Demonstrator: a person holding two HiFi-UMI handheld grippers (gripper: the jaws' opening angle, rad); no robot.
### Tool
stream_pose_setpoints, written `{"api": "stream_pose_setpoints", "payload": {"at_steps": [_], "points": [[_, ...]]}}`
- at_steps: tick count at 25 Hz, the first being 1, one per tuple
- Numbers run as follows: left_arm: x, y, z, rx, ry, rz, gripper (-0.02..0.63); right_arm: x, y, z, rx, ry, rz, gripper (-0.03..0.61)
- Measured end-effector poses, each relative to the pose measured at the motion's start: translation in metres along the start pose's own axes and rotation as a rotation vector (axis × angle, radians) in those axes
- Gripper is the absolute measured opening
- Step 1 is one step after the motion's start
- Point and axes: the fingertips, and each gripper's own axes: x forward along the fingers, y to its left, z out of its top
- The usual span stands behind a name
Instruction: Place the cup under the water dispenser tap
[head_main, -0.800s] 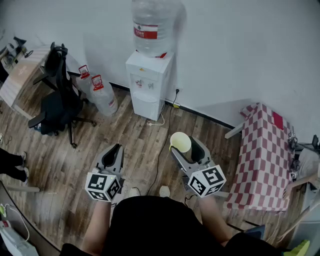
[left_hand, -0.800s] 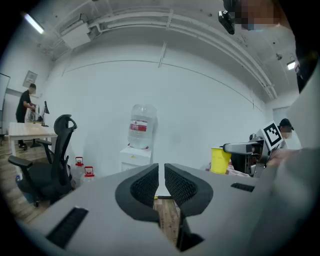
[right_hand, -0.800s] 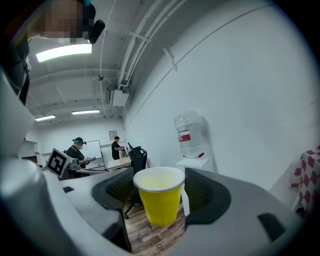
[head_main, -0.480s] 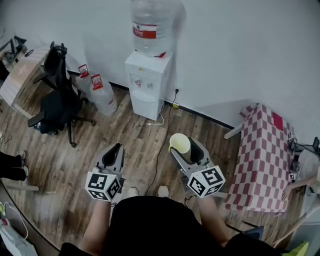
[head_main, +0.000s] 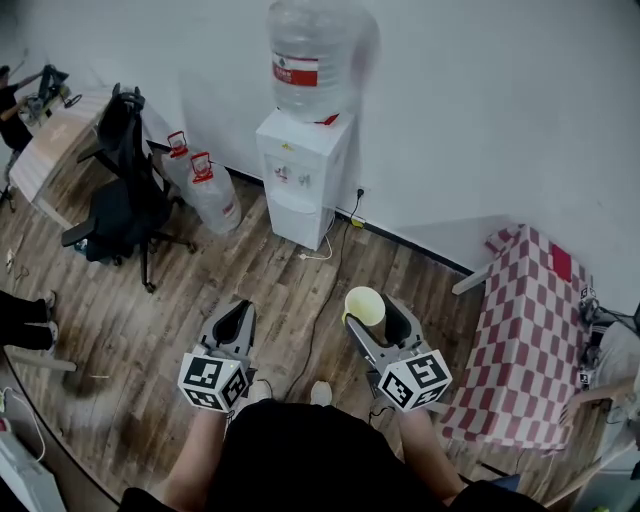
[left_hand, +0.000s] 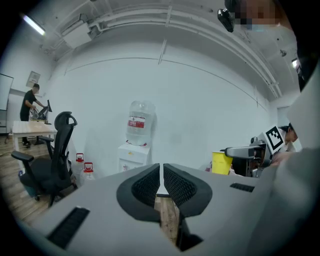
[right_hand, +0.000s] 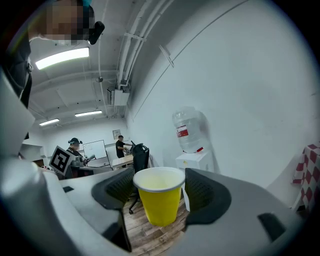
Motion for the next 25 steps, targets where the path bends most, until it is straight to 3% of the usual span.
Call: {"api": "stream_pose_setpoints", "payload": {"at_steps": [12, 25], "points": [[0.0, -0.04, -0.012, -0.008, 0.005, 0.035, 0.014, -0.02, -0.029, -0.008, 0.011, 0.014, 0.067, 0.331], [0.018, -0.029, -0.01, 0.004, 0.012, 0.073, 0.014, 0.002, -0.037, -0.01, 0.033, 0.026, 0.087, 0.33]]}}
